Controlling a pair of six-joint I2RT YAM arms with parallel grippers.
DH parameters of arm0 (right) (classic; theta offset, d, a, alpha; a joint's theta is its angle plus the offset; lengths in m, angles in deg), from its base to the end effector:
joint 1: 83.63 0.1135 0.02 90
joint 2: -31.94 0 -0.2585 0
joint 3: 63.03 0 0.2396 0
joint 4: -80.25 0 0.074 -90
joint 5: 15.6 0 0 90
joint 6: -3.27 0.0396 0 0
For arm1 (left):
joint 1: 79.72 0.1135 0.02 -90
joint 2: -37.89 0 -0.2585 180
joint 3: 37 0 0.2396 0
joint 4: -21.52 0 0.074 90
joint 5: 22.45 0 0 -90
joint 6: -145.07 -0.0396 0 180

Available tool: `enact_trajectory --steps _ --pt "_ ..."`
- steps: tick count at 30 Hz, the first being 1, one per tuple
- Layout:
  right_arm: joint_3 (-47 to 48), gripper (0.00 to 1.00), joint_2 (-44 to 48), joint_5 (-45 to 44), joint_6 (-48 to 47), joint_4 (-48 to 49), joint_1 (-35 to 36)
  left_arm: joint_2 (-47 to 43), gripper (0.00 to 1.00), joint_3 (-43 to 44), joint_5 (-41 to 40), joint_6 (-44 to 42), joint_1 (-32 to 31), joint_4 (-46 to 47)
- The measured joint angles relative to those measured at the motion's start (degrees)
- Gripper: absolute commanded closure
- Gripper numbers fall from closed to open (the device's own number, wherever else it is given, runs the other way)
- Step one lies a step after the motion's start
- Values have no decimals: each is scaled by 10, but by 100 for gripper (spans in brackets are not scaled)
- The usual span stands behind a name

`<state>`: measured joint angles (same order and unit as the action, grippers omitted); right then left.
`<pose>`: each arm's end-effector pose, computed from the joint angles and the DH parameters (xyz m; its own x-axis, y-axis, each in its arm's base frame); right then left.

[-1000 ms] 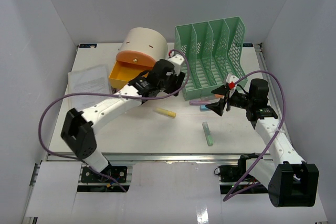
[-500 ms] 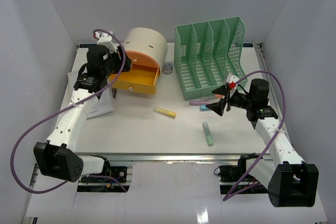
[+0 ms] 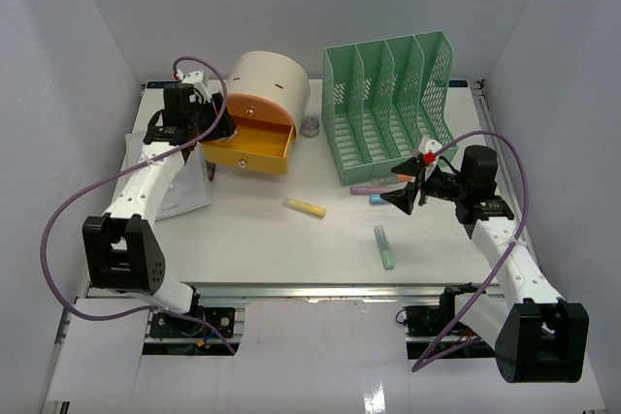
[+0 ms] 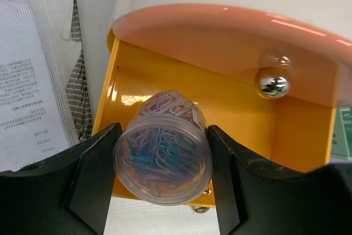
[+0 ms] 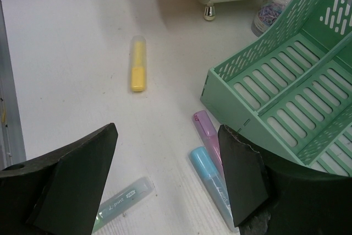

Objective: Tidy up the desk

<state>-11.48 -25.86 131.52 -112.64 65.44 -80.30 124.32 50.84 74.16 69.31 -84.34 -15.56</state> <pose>0.2073 0.0454 0.2718 0.0330 -0.2357 -0.9713 -0.8889 0.4374 -0.1363 0.3340 -0.0316 0.3113 -0.6060 -0.1962 -0.7709 0.0249 0.9640 -0.2649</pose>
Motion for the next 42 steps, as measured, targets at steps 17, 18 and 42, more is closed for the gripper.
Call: enact_trajectory --steps 17,18,42 --pt "0 19 0 -1 0 -2 -17 5 2 21 3 -9 0 10" --pt "0 18 0 -2 0 -5 -25 -2 2 14 4 -10 0 18" --pt "79 10 -74 -648 46 -233 -113 -438 2 -336 51 -24 0 218"
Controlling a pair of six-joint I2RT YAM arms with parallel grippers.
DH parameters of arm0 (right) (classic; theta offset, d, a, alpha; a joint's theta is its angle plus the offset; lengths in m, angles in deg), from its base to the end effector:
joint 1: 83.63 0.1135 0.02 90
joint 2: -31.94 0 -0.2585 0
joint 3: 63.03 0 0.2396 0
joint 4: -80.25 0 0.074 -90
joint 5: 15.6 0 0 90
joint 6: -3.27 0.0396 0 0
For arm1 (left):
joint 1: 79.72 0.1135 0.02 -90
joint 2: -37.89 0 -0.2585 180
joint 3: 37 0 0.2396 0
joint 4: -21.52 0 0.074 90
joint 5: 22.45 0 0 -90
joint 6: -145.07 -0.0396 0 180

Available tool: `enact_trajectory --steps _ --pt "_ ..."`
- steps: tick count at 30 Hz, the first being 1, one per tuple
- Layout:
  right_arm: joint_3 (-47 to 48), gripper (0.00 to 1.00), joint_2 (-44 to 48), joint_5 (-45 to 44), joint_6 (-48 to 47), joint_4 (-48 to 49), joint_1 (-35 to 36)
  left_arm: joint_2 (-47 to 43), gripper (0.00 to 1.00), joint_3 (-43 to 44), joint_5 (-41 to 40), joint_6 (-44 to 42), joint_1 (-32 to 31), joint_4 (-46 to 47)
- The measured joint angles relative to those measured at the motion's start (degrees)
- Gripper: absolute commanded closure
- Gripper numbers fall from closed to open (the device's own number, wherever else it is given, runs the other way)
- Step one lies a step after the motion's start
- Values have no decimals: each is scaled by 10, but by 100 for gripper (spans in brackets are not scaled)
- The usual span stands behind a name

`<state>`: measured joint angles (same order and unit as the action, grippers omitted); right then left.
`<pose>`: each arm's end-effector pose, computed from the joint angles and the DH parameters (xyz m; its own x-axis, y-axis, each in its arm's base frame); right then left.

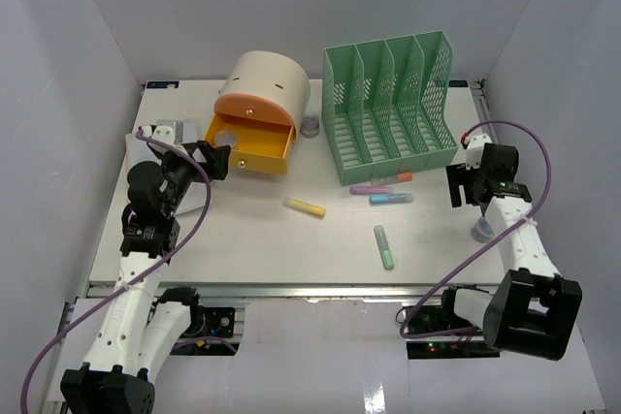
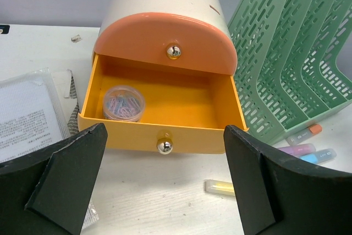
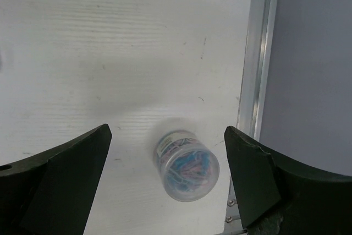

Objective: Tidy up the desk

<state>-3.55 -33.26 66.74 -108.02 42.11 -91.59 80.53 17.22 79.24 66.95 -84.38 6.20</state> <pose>0.2287 -0.0373 0.2458 -0.7238 -0.2621 -0.6383 -0.0326 0.9370 -0.3479 0.1759 -0.0224 0.3293 -0.1215 -0.1924 -0.9738 0.2617 0.9401 -0.2184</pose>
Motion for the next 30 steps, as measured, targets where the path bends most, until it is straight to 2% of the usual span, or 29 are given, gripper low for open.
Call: enact_trajectory --steps 5,17,20,21,24,27,29,30 --pt "-17 10 -36 2 -35 0 -58 -1 2 0 5 0 0 0" --pt "-33 10 -101 58 -95 7 -135 8 2 0 17 0 0 0" --pt "-37 3 -111 76 -107 9 -146 10 2 0 17 0 0 0" --pt "-40 4 -112 83 -111 9 -148 10 2 0 17 0 0 0" --pt "-48 17 -111 101 -119 10 -152 10 2 0 17 0 0 0" --pt "-53 42 -111 119 -127 10 -153 10 2 0 17 0 0 0" --pt "-54 54 -111 128 -130 8 -153 10 2 0 17 0 0 0" --pt "-54 64 -111 132 -132 7 -153 10 2 0 17 0 0 0"
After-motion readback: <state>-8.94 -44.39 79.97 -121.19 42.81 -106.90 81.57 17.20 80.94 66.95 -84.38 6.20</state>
